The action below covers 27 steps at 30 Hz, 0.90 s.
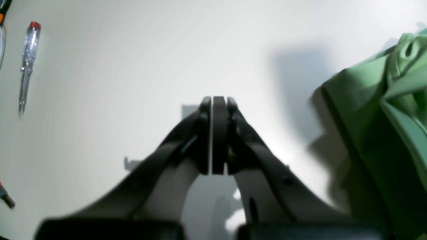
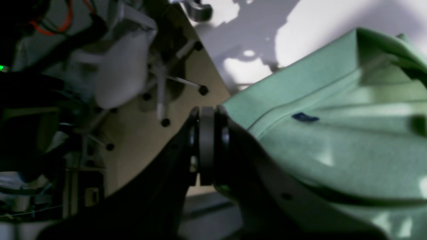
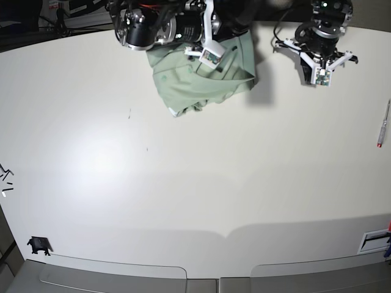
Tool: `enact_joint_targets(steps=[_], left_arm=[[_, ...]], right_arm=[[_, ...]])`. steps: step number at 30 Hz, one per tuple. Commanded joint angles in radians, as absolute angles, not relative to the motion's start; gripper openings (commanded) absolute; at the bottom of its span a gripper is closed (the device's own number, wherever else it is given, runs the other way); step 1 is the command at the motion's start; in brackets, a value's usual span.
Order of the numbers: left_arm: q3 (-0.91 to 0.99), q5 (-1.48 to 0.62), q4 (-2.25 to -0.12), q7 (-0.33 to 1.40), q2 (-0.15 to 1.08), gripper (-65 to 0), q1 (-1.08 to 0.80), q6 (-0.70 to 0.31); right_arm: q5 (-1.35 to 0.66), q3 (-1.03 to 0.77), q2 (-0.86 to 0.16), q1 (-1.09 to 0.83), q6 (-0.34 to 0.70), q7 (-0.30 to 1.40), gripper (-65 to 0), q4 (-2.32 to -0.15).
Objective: Fold the T-shirt properly
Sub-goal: 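Press and smooth the folded bundle with the right gripper, then grasp opposite sides of the bundle with both grippers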
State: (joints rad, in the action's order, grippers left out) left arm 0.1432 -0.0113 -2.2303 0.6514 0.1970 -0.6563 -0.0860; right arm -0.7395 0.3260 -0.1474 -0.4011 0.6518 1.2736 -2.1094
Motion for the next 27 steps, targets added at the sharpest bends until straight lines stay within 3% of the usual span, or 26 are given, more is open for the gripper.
enact_joint_targets(steps=[1, 3, 4, 8, 13, 16, 17, 19, 20, 23, 27], left_arm=[[0.144, -0.012, -2.251, 0.628, 0.201, -65.0, -0.662, -0.082], [0.144, -0.012, -2.251, 0.627, 0.201, -64.7, -0.662, -0.082], [0.144, -0.012, -2.251, 0.627, 0.200, -62.9, -0.662, -0.082], [0.144, -0.009, -2.251, 0.627, 0.201, -56.8, -0.662, -0.082], [0.144, -0.010, -2.257, 0.588, 0.201, -56.4, -0.662, -0.083], [0.144, -0.042, -2.270, 0.586, 0.201, -64.1, -0.662, -0.104], [0.144, -0.072, -2.271, 0.587, 0.200, -65.0, -0.662, -0.135], [0.144, -0.172, -2.271, 0.594, 0.201, -65.0, -0.662, -0.217], [0.144, -0.235, -2.271, 0.601, 0.200, -65.0, -0.662, -0.274], [0.141, -0.421, -2.270, 0.629, 0.200, -65.0, -0.662, -0.411], [0.141, -0.503, -2.266, 0.657, 0.194, -65.0, -0.662, -0.427]], right_arm=[[-0.754, 0.328, -0.147, -0.400, 0.659, 1.243, -62.0, -2.121], [-0.757, 0.328, -0.147, -0.400, 0.658, 1.224, -42.7, -2.119], [-0.769, 0.328, -0.147, -0.400, 0.657, 1.218, -37.3, -2.119], [-0.919, 0.328, -0.147, -0.393, 0.659, 1.233, -36.2, -2.127], [-0.984, 0.323, -0.147, -0.352, 0.698, 1.262, -36.2, -2.188], [-0.868, 0.291, -0.147, -0.312, 0.698, 1.240, -40.3, -2.197], [-0.788, 0.269, -0.146, -0.302, 0.698, 1.211, -45.3, -2.197], [-0.617, 0.209, -0.146, -0.284, 0.651, 1.129, -61.8, -2.197], [-0.552, 0.173, -0.146, -0.275, 0.625, 1.089, -65.0, -2.197], [-0.501, 0.070, -0.147, -0.244, 0.621, 1.025, -65.0, -2.196], [-0.542, 0.031, -0.147, -0.187, 0.622, 1.051, -65.0, -2.120]])
